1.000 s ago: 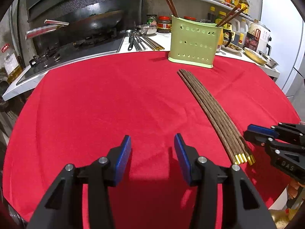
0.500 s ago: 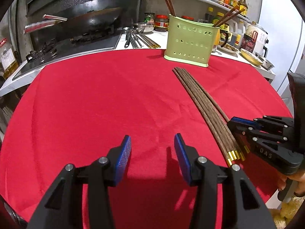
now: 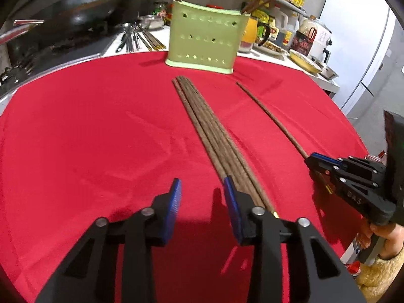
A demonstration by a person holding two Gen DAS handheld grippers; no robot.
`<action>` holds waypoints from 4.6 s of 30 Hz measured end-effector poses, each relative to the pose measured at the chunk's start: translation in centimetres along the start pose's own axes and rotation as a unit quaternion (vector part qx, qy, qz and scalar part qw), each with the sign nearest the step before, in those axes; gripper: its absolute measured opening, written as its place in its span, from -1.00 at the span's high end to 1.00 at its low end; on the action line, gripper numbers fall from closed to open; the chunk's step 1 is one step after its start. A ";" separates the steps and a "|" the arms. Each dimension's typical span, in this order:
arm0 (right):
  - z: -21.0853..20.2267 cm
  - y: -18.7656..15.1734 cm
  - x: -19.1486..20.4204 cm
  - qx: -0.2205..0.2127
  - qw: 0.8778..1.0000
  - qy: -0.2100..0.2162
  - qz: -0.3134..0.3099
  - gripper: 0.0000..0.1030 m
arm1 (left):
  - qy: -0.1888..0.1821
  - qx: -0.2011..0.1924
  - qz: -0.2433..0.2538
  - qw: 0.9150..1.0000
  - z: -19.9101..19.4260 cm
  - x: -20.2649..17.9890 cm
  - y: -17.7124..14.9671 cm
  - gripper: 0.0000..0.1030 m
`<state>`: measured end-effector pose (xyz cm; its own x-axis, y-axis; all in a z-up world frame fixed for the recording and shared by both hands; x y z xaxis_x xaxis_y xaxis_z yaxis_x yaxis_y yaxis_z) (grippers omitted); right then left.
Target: Organize utensils
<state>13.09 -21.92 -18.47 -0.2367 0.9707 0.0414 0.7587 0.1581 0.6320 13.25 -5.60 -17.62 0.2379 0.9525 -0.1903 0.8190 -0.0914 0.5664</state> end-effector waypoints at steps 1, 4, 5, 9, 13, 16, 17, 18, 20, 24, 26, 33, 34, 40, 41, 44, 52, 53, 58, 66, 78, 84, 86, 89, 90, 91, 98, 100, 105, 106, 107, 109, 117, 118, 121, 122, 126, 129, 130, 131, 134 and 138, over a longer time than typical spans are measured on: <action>-0.2 -0.2 -0.3 -0.001 1.000 -0.001 0.002 0.86 | 0.003 0.003 0.001 1.000 0.3 -0.2 0.0 0.40; -0.4 -0.6 -0.9 -0.003 1.000 0.000 0.007 0.86 | 0.004 0.015 0.004 1.000 1.1 -0.8 0.2 0.44; -0.5 -0.7 -1.0 -0.005 1.000 0.000 0.009 0.86 | 0.005 0.018 0.005 1.000 1.2 -0.9 0.2 0.44; -0.6 -0.7 -1.3 -0.008 1.000 0.004 0.015 0.86 | 0.029 0.023 0.021 0.999 1.6 -1.3 0.4 0.45; -0.5 -0.6 -0.8 -0.010 1.000 0.004 0.008 0.84 | 0.107 0.028 0.073 0.991 2.0 -1.6 0.4 0.46; -0.4 -0.6 -0.4 -0.013 1.000 0.005 0.003 0.80 | 0.122 0.030 0.078 0.989 1.9 -0.9 0.4 0.53; -0.4 -0.6 -0.5 -0.014 1.000 0.005 0.002 0.80 | 0.125 0.027 0.074 0.989 1.7 -0.4 0.4 0.59; -0.4 -0.6 -0.5 -0.016 1.000 0.004 0.003 0.81 | 0.124 0.025 0.071 0.989 1.6 0.1 0.4 0.63; -0.4 -0.6 -0.7 -0.018 1.000 0.007 0.006 0.81 | 0.107 0.019 0.061 0.992 1.2 1.1 0.2 0.63; -0.7 -1.0 -0.7 -0.023 0.999 0.023 0.013 0.62 | 0.073 0.001 0.057 0.996 -0.2 2.1 -1.2 0.63; -1.0 -1.3 -0.5 -0.026 0.999 0.023 0.009 0.43 | 0.066 -0.007 0.057 0.996 -1.0 2.1 -2.1 0.61; -2.2 -2.9 -0.1 -0.033 0.999 0.010 -0.008 0.40 | 0.082 -0.030 0.075 0.993 -2.3 1.1 -4.8 0.52; -2.3 -3.1 -0.1 -0.034 0.999 0.010 -0.005 0.40 | 0.087 -0.034 0.074 0.993 -2.4 1.0 -4.8 0.52; -2.7 -3.6 0.0 -0.040 0.999 0.002 -0.004 0.40 | 0.091 -0.037 0.049 0.994 -2.2 0.6 -4.6 0.48; -2.8 -3.7 0.1 -0.041 0.999 0.001 -0.005 0.40 | 0.084 -0.035 0.045 0.995 -2.3 0.3 -4.7 0.43; -2.8 -3.8 0.2 -0.042 0.999 0.001 -0.007 0.40 | 0.077 -0.030 0.039 0.996 -2.4 0.1 -5.0 0.41; -2.8 -3.8 0.0 -0.051 0.999 0.008 0.002 0.40 | 0.095 -0.032 0.036 0.994 -2.3 0.3 -4.8 0.67; -2.8 -3.8 -0.1 -0.052 0.999 0.009 0.003 0.41 | 0.095 -0.032 0.036 0.994 -2.3 0.3 -4.7 0.68; -3.0 -4.1 0.4 -0.058 0.998 0.008 -0.004 0.42 | 0.109 -0.044 0.050 0.992 -1.8 0.3 -4.3 0.68; -3.5 -4.7 -0.1 -0.068 0.998 -0.010 -0.001 0.70 | 0.098 -0.051 0.057 0.992 -2.0 0.5 -4.4 0.68; -4.3 -4.2 0.2 -0.086 0.996 -0.012 0.000 0.87 | 0.083 -0.092 0.032 0.992 -4.1 1.1 -3.5 0.87; -8.2 -0.9 0.3 -0.131 0.991 0.009 0.006 0.86 | 0.073 -0.183 0.021 0.980 -10.2 1.3 -0.2 0.87; -10.0 0.6 0.2 -0.152 0.988 0.014 0.008 0.87 | 0.069 -0.215 0.019 0.974 -12.4 1.3 0.9 0.87; -12.5 2.8 0.3 -0.182 0.983 0.015 0.004 0.87 | 0.062 -0.254 0.017 0.965 -15.3 1.3 2.6 0.87; -13.2 3.4 0.3 -0.190 0.982 0.015 0.003 0.87 | 0.060 -0.265 0.017 0.962 -16.1 1.3 3.0 0.87; -14.0 4.1 0.3 -0.200 0.980 0.016 0.001 0.87 | 0.058 -0.277 0.018 0.959 -16.9 1.3 3.6 0.87; -18.6 8.0 0.6 -0.258 0.966 0.008 -0.013 0.87 | 0.055 -0.321 0.021 0.945 -20.5 1.0 5.4 0.87; -19.0 8.8 0.7 -0.262 0.965 0.005 -0.018 0.87 | 0.051 -0.322 0.021 0.945 -20.8 1.0 5.5 0.87; -19.2 10.4 0.8 -0.261 0.965 0.004 -0.026 0.87 | 0.048 -0.323 0.020 0.945 -20.9 1.3 5.9 0.87; -19.2 10.7 0.9 -0.262 0.965 0.002 -0.028 0.87 | 0.047 -0.322 0.020 0.945 -20.9 1.4 5.9 0.87; -19.3 10.9 0.9 -0.261 0.965 -0.001 -0.030 0.87 | 0.047 -0.322 0.018 0.946 -20.9 1.5 6.0 0.87; -19.4 11.3 1.0 -0.263 0.964 -0.003 -0.034 0.87 | 0.044 -0.320 0.016 0.946 -20.8 1.8 6.3 0.87; -17.5 11.9 1.0 -0.252 0.967 -0.007 -0.033 0.86 | 0.038 -0.296 0.017 0.954 -19.0 2.1 6.5 0.87; -16.6 11.8 0.8 -0.242 0.970 -0.002 -0.029 0.86 | 0.032 -0.279 0.013 0.960 -17.8 2.2 6.5 0.87; -12.7 11.2 0.6 -0.198 0.980 0.003 -0.023 0.87 | 0.036 -0.251 0.017 0.967 -15.2 2.4 6.2 0.87; -11.6 10.8 0.5 -0.186 0.982 0.002 -0.021 0.87 | 0.037 -0.246 0.017 0.969 -14.7 2.5 6.1 0.87; -9.9 10.0 0.6 -0.172 0.985 0.005 -0.016 0.87 | 0.040 -0.231 0.018 0.972 -13.7 2.7 5.9 0.87; -10.1 9.8 0.7 -0.168 0.986 0.004 -0.017 0.87 | 0.046 -0.216 0.022 0.975 -13.0 2.7 5.6 0.87; -10.2 9.8 0.7 -0.167 0.986 0.004 -0.018 0.87 | 0.047 -0.213 0.022 0.976 -13.0 2.6 5.5 0.87; -10.3 9.7 0.7 -0.166 0.986 0.004 -0.018 0.87 | 0.048 -0.213 0.022 0.976 -13.0 2.6 5.3 0.87; -10.5 9.6 0.7 -0.167 0.986 -0.002 -0.021 0.87 | 0.048 -0.216 0.017 0.975 -13.3 2.7 5.3 0.87; -10.7 10.4 0.3 -0.172 0.985 -0.007 -0.023 0.87 | 0.052 -0.229 0.020 0.972 -13.9 2.6 6.5 0.88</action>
<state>14.43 -21.93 -3.61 -0.2567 0.9665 -0.0027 0.4953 0.1340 0.8583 11.94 0.36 -3.33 0.1924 0.9770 -0.0923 0.4856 -0.0131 0.8741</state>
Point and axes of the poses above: each gripper's, at about its wrist camera, not at the fingertips, and z roughly the way its jaws point, x to its left, y to its top, the point moved 7 cm from there along z, roughly the way its jaws point, and after that the axes turned 4 degrees about -z, right-handed, at the moved point
